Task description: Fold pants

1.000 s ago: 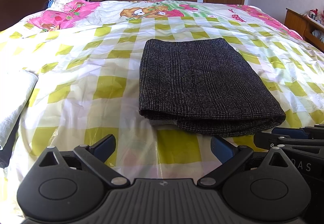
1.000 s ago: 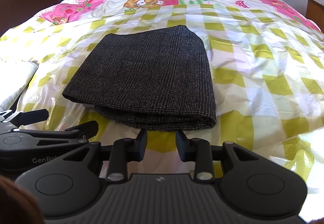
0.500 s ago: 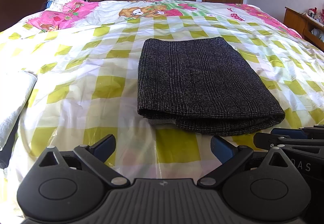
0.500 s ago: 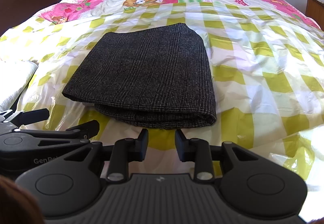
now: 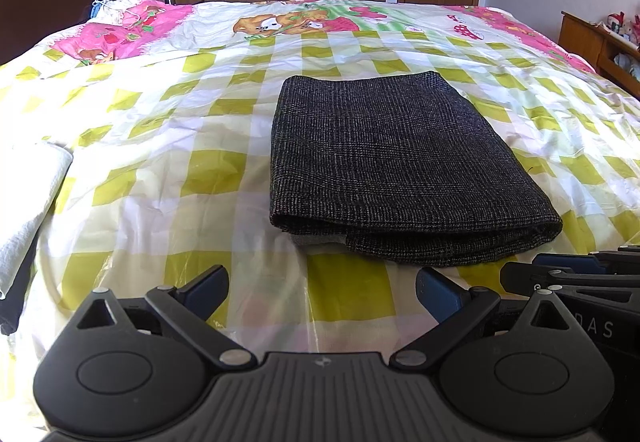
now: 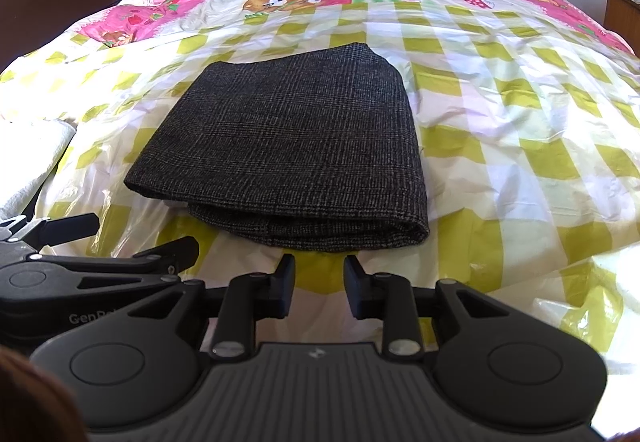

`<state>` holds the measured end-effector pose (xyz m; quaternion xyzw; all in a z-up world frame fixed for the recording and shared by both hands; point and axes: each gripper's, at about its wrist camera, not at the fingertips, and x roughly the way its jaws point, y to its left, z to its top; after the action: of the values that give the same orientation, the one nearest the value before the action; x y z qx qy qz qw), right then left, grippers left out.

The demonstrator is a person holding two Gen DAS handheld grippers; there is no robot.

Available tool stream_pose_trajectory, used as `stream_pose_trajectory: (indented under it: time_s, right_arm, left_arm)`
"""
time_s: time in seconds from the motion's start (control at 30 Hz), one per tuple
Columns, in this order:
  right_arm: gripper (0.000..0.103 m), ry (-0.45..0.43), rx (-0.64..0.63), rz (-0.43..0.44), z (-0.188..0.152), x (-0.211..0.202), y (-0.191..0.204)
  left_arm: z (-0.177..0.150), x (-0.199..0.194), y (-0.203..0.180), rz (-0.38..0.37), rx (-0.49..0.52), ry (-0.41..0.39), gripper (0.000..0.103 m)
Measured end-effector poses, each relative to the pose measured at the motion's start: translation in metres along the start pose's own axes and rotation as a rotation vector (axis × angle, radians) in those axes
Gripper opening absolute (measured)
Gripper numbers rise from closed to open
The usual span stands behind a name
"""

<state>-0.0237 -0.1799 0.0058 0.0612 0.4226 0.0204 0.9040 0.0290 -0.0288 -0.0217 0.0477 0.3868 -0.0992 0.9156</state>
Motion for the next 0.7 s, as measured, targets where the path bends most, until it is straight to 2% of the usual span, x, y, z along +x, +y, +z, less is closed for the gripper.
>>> stream_pose_trajectory:
  time_s: [0.7]
  right_arm:
    - [0.026, 0.006, 0.002, 0.005, -0.0011, 0.0005, 0.0023]
  left_arm:
    - [-0.0005, -0.0013, -0.0009, 0.009, 0.012, -0.010, 0.103]
